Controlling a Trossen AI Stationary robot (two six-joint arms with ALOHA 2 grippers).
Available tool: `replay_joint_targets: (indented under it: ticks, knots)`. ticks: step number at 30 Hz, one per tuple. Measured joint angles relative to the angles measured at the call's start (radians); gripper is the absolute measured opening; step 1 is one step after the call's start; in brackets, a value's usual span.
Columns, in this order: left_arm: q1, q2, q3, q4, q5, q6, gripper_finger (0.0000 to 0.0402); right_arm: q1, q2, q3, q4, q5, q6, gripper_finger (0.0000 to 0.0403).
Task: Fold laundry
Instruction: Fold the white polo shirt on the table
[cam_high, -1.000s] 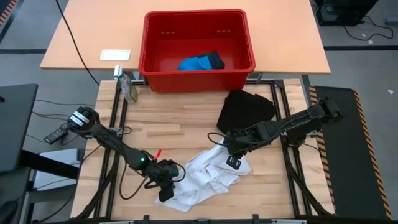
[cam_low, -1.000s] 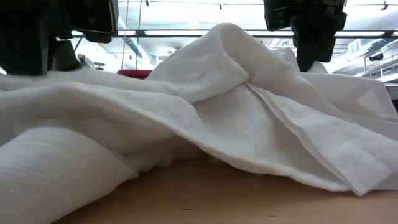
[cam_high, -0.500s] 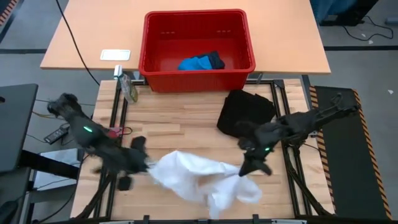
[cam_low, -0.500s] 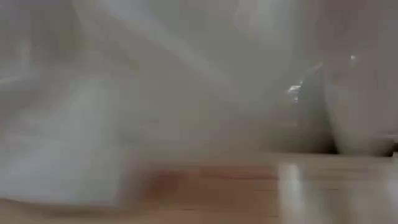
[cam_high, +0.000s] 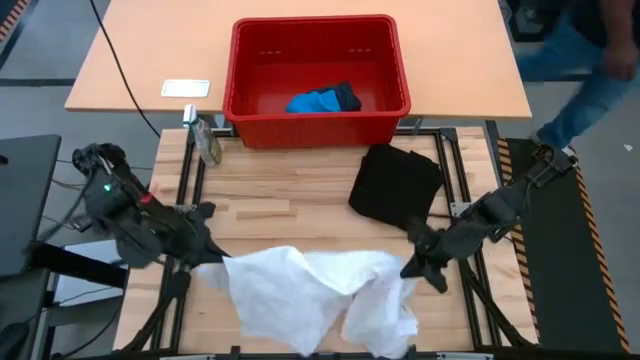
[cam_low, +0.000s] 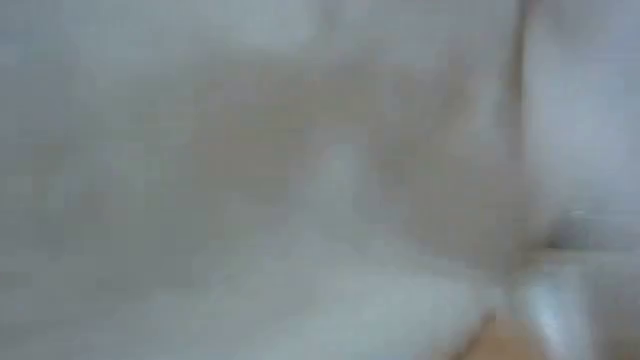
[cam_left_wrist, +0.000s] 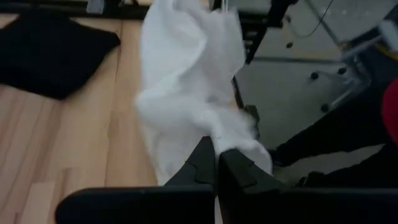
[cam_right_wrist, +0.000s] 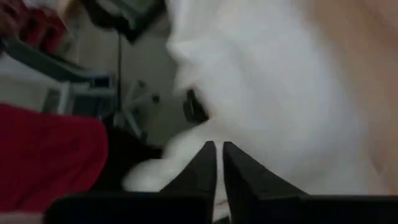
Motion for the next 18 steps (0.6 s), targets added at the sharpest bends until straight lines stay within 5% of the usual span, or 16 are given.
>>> replay_joint_targets:
  ticks: [8, 12, 18]
  knots:
    - [-0.018, 0.047, -0.014, -0.001, -0.008, -0.026, 0.0, 0.023, 0.102, -0.002, -0.057, -0.133, 0.268, 0.0109]
    - [-0.019, 0.047, -0.014, 0.0, -0.072, -0.05, 0.0, 0.064, 0.172, -0.002, -0.05, 0.011, 0.395, 0.0107]
    - [-0.018, 0.046, -0.014, -0.005, -0.119, -0.049, 0.0, 0.164, 0.423, -0.001, 0.161, 0.111, 0.082, 0.0096]
